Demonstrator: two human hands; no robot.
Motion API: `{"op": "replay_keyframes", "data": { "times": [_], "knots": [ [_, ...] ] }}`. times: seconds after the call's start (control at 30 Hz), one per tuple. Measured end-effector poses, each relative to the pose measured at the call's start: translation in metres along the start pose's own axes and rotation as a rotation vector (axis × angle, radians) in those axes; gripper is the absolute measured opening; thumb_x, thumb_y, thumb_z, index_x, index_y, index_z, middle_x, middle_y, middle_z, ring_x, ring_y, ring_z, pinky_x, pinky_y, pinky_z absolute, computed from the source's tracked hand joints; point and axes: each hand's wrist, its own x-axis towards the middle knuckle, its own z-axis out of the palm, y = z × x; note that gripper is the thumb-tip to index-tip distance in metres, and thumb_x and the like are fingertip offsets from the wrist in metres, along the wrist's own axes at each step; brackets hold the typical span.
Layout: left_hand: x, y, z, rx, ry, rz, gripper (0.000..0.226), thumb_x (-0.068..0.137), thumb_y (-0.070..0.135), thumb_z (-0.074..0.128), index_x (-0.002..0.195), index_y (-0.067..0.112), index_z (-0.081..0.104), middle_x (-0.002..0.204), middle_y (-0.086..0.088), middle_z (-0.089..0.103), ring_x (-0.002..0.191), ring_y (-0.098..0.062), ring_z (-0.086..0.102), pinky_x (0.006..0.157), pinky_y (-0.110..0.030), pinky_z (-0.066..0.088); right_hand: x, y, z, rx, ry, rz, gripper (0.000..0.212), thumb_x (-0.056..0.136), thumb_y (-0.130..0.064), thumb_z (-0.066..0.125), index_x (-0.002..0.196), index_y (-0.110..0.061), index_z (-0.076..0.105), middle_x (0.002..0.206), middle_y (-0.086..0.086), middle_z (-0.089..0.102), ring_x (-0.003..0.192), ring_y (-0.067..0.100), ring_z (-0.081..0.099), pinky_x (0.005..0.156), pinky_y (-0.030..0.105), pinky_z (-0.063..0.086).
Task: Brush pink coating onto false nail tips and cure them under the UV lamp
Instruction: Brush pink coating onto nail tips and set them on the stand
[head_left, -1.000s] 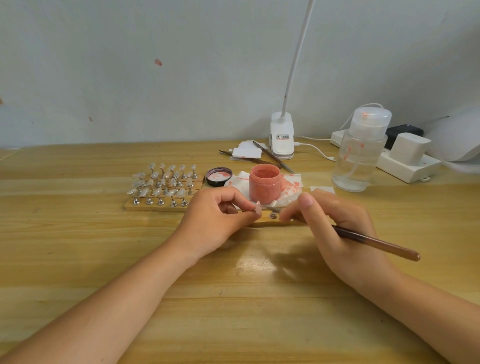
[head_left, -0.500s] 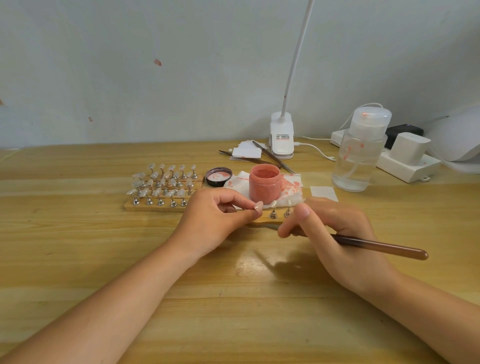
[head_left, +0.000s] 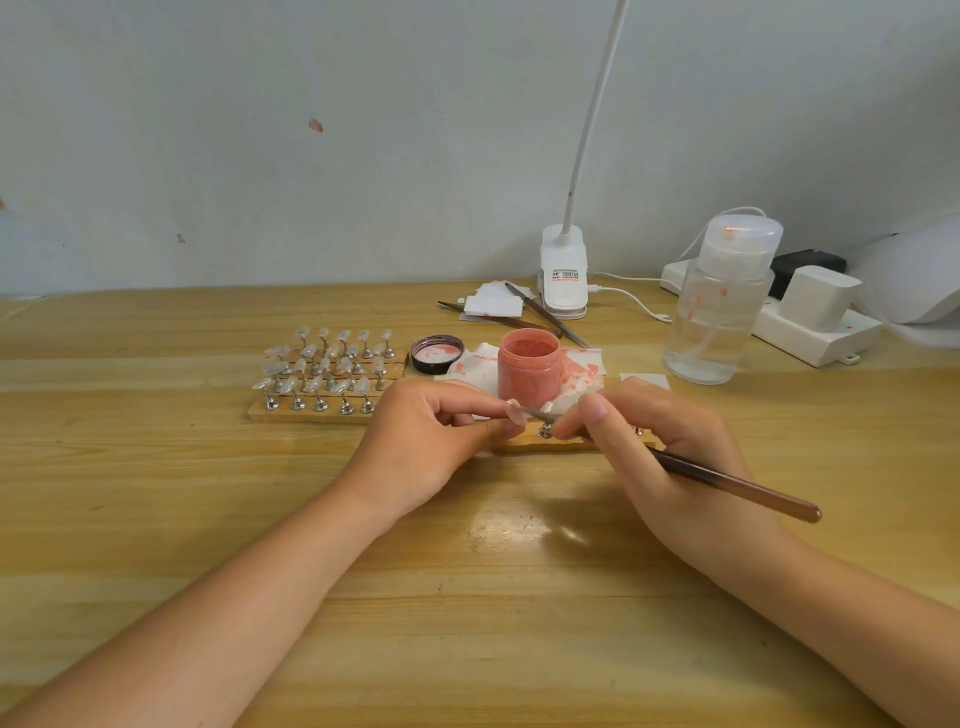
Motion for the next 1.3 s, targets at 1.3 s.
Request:
{"op": "replay_keyframes", "data": {
  "times": [1.3],
  "knots": [
    [0.0009,-0.0022,0.0008,0.037,0.028,-0.015,0.009,0.073,0.010,0.072,0.079,0.015,0.074,0.082,-0.032,0.063,0.058,-0.015,0.038,0.060,-0.026,0.034,-0.0007,0.0005,-0.0007,-0.011,0.029,-0.014,0.037,0.088,-0.036,0.044,0.070,-0.016,0.070,0.068,-0.012,0.064,0.071,0.002,0.059,0.067,0.014,0.044]
  ]
}}
